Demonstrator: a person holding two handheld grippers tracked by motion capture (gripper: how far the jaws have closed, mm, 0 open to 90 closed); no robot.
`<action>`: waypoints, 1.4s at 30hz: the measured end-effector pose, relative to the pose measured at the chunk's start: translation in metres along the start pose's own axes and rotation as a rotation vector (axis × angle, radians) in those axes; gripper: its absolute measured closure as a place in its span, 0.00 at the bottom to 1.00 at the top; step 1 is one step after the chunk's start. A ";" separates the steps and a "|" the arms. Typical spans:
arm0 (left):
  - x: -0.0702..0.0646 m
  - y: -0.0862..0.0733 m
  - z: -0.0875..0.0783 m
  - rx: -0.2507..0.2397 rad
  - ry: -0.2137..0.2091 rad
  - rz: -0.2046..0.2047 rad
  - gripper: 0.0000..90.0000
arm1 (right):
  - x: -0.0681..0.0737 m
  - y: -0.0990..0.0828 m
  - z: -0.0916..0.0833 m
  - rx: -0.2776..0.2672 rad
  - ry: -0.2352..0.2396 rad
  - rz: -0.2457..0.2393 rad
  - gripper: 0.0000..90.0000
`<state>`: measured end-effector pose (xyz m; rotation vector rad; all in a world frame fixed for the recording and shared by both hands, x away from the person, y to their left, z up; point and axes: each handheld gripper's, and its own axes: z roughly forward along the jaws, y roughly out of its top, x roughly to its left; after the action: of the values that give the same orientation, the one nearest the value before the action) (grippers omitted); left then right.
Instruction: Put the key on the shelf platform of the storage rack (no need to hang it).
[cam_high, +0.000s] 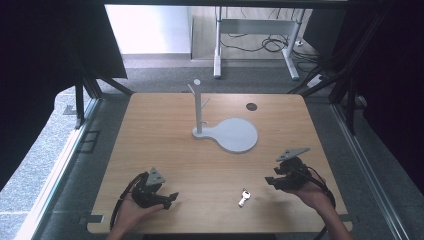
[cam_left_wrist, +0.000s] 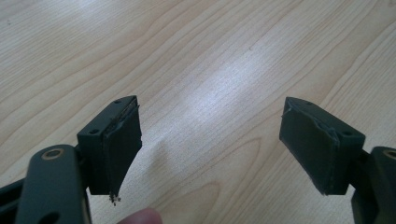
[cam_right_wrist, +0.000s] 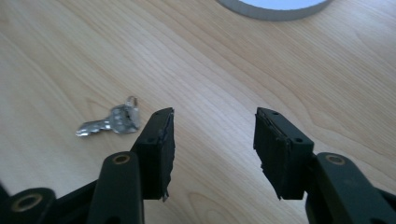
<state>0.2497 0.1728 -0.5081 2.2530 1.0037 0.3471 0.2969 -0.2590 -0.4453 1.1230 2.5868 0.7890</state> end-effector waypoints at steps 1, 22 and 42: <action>0.001 0.000 0.000 -0.002 0.001 -0.002 0.24 | 0.001 0.002 0.000 0.009 0.003 -0.005 0.57; 0.001 0.000 -0.003 -0.018 -0.004 -0.008 0.24 | 0.034 0.032 0.021 0.187 0.077 -0.088 0.70; 0.003 -0.001 -0.002 -0.015 -0.005 -0.013 0.24 | 0.049 0.036 0.058 0.258 0.097 -0.087 0.80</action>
<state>0.2500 0.1762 -0.5075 2.2319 1.0097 0.3419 0.3081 -0.1807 -0.4724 1.0515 2.8611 0.5135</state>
